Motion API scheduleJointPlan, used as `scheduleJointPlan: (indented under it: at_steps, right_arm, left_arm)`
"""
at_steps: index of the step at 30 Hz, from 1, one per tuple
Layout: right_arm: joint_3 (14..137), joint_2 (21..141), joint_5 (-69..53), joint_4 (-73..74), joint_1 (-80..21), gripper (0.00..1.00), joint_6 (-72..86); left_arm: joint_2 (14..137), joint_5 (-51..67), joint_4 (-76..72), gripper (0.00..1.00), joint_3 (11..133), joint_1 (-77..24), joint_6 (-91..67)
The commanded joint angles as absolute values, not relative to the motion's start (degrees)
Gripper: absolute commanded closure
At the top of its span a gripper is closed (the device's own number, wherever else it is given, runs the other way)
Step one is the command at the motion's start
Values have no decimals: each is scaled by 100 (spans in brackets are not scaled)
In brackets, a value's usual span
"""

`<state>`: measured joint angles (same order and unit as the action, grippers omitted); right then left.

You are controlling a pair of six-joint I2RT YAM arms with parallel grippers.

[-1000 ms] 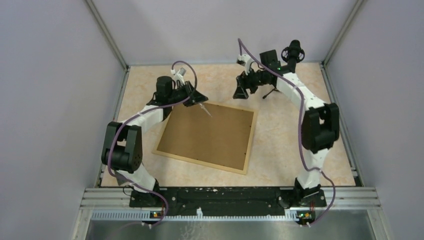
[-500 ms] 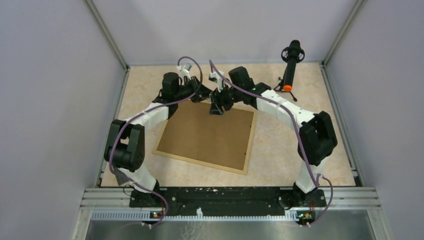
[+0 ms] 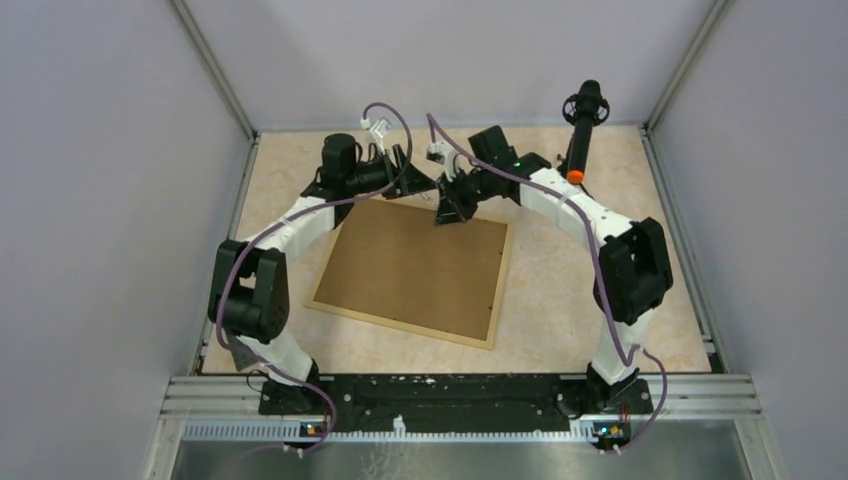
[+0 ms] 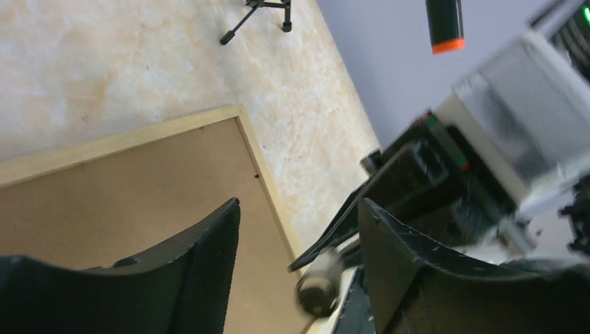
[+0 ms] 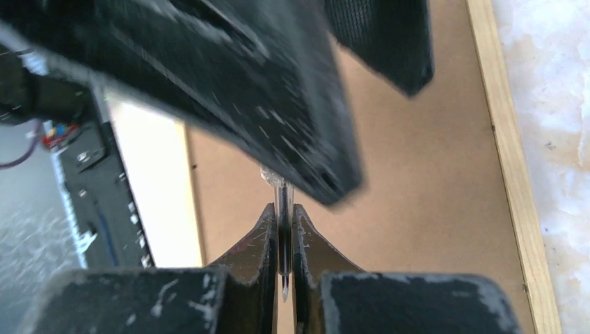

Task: Take the photo out of the frame
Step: Adjust the screwdriver.

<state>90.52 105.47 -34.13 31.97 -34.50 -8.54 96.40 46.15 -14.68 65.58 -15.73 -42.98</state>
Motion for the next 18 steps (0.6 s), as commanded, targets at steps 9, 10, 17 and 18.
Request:
scheduleJointPlan:
  at_steps: [9,10,17,18]
  right_arm:
    - [10209,10991,-6461,7299,-2777,100,-4103]
    - [10249,11050,-6533,7496,-2773,100,-4248]
    - [10637,11442,-6754,8370,-2786,100,-4944]
    - [10676,11482,-6758,8446,-2792,100,-5006]
  left_arm:
    - [9154,7867,632,25,6895,-873,-853]
    - [9109,7987,447,25,6802,-905,-858]
    - [9054,8177,-185,31,6554,-1371,-886]
    - [9042,8194,-388,32,6507,-1431,-1016]
